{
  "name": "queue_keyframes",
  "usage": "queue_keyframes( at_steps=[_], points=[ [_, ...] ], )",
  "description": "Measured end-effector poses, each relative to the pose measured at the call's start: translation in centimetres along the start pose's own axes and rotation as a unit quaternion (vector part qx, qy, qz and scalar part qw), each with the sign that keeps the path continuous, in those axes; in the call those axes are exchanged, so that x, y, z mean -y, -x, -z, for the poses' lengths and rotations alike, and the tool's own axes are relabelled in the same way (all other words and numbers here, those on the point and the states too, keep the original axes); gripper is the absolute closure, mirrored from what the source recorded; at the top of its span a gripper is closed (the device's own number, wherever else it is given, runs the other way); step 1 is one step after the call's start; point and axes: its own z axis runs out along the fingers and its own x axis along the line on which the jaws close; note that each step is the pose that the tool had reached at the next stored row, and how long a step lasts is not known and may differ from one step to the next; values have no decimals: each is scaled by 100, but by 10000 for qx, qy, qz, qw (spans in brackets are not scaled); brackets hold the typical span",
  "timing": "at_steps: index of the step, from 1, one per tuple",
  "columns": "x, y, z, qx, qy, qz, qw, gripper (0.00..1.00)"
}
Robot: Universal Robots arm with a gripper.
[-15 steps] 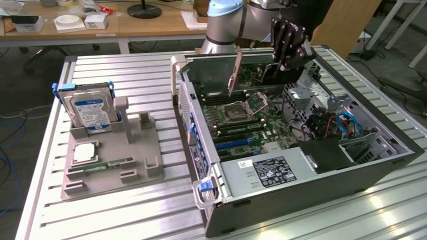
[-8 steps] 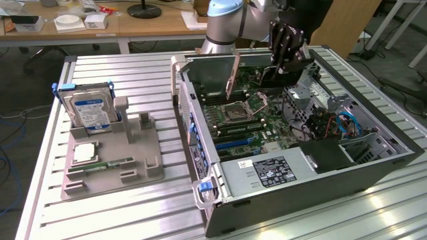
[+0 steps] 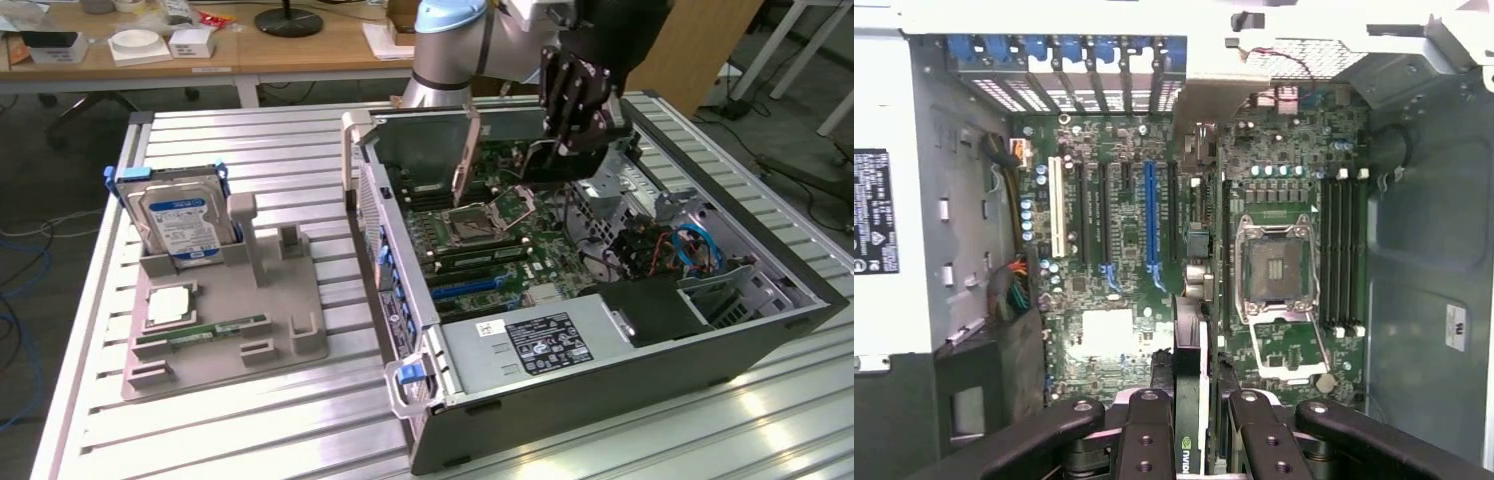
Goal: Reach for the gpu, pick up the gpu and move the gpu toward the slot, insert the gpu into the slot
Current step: 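Insert the gpu into the slot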
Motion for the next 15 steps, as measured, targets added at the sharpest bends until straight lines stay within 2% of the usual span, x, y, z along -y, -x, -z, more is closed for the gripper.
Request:
queue_keyframes(
  at_steps=[9,15],
  points=[
    [-17,-51,-59,-1,0,0,10000,74],
    [-33,-65,-151,0,0,0,10000,74]
  ],
)
